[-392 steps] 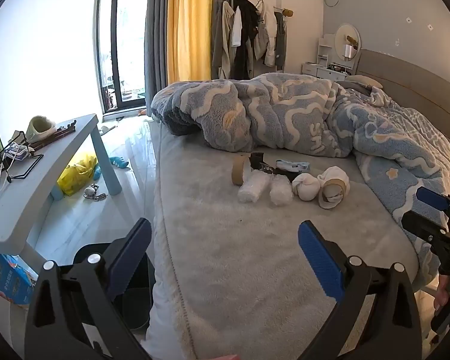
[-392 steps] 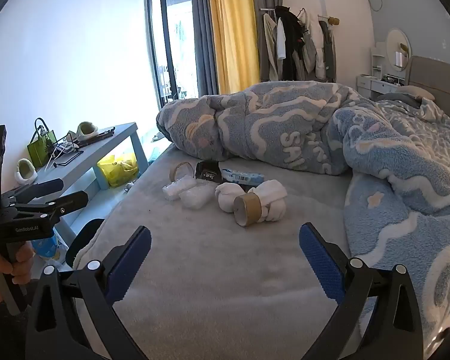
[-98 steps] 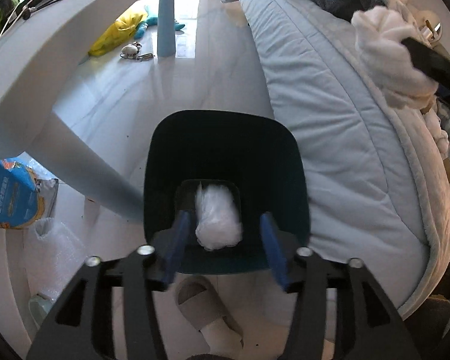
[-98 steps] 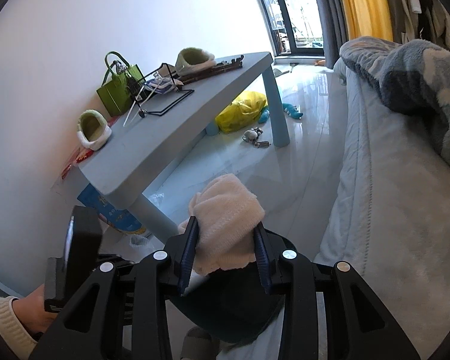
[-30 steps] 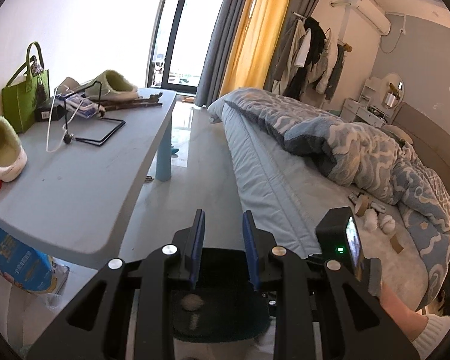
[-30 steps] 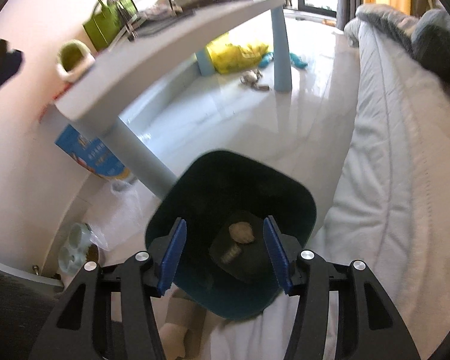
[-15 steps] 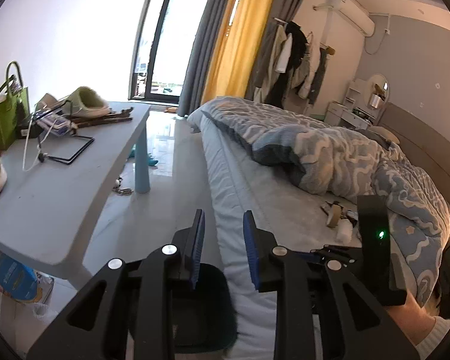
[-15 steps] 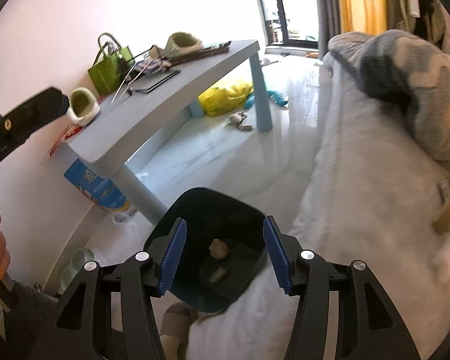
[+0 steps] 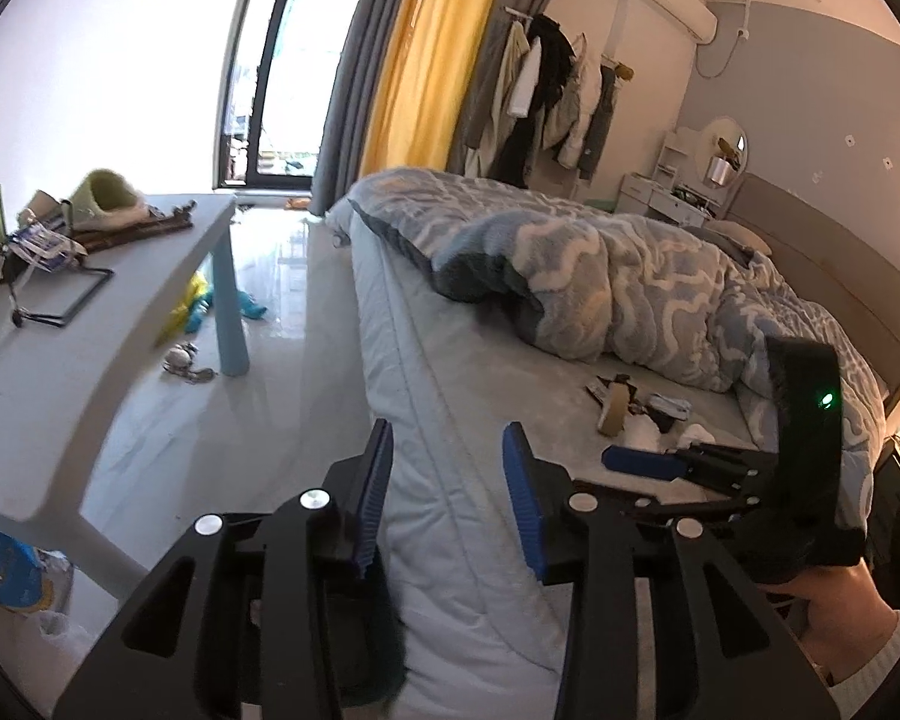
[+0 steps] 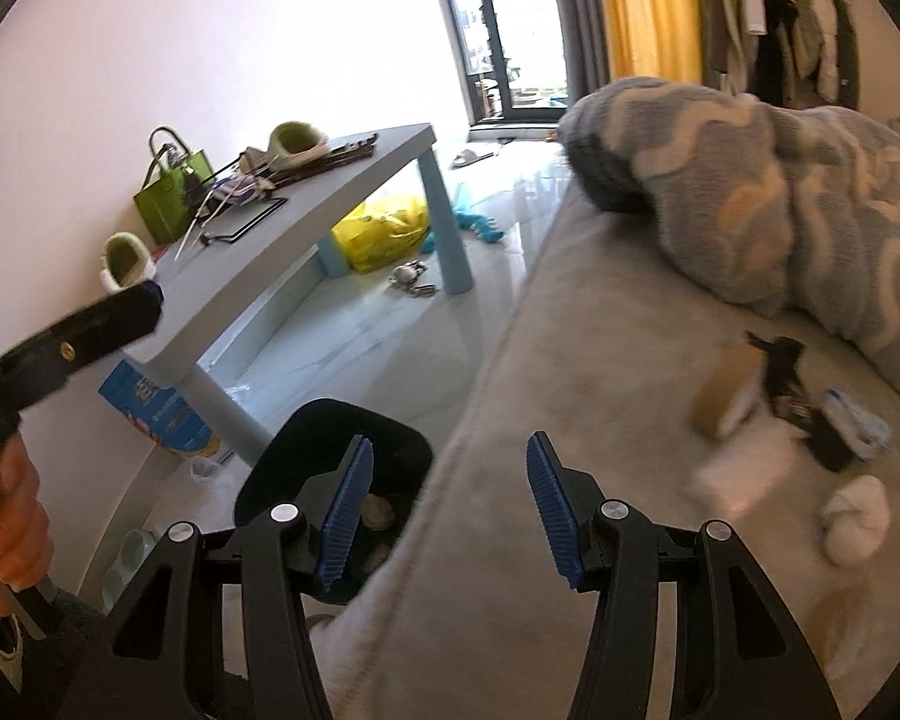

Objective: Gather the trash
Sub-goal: 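Move both tools back over the trash items on the bed, then grasp the white tissue ball with the right tool while the left tool grasps bubble wrap, then carry the tissue ball and bubble wrap over the green bin, then open the left tool to drop bubble wrap into the bin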

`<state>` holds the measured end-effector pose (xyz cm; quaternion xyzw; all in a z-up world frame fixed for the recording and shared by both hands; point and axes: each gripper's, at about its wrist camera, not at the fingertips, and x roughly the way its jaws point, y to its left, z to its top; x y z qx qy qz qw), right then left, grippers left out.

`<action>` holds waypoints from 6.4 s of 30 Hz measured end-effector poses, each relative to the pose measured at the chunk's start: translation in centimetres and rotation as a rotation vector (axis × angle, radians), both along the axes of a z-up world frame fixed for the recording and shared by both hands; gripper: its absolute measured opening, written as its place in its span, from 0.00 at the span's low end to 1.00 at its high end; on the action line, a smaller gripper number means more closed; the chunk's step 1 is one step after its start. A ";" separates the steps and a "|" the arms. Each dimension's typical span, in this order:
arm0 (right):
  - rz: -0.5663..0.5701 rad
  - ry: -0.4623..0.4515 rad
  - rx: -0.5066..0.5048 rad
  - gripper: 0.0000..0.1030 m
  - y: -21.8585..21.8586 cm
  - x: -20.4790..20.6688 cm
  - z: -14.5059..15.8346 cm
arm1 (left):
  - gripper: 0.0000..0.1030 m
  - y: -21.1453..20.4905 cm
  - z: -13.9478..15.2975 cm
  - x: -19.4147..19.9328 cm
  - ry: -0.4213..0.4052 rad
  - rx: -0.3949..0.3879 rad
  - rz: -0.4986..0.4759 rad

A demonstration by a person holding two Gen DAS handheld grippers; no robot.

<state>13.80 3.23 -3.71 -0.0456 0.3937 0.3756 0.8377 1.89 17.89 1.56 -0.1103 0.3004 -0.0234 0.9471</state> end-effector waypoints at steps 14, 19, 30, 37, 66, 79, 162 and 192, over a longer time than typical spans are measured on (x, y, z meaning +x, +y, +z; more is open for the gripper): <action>-0.100 -0.014 -0.008 0.53 -7.1 2.6 0.2 | 0.46 -5.3 -1.2 3.2 0.034 0.017 -0.081; -0.130 -0.021 -0.019 0.56 -9.0 3.8 0.2 | 0.50 -6.8 -1.6 4.6 0.048 0.013 -0.108; -0.184 -0.027 -0.054 0.61 -13.4 5.8 -0.6 | 0.60 -10.4 -2.9 7.4 0.089 0.020 -0.172; -0.203 -0.012 -0.084 0.64 -15.1 6.8 -1.4 | 0.64 -12.4 -4.1 8.9 0.122 0.033 -0.207; -0.184 0.090 -0.149 0.46 -18.4 9.8 -4.6 | 0.69 -17.7 -8.8 13.8 0.262 0.030 -0.298; -0.191 0.051 -0.035 0.46 -21.1 8.8 -2.2 | 0.42 -19.2 -10.2 14.4 0.298 0.050 -0.283; 0.149 0.061 0.013 0.47 11.5 0.4 -1.2 | 0.40 11.9 -14.2 0.3 0.590 0.001 0.097; 0.253 0.161 -0.238 0.47 19.8 -1.9 -10.3 | 0.50 16.3 -8.1 -3.1 0.315 -0.061 0.182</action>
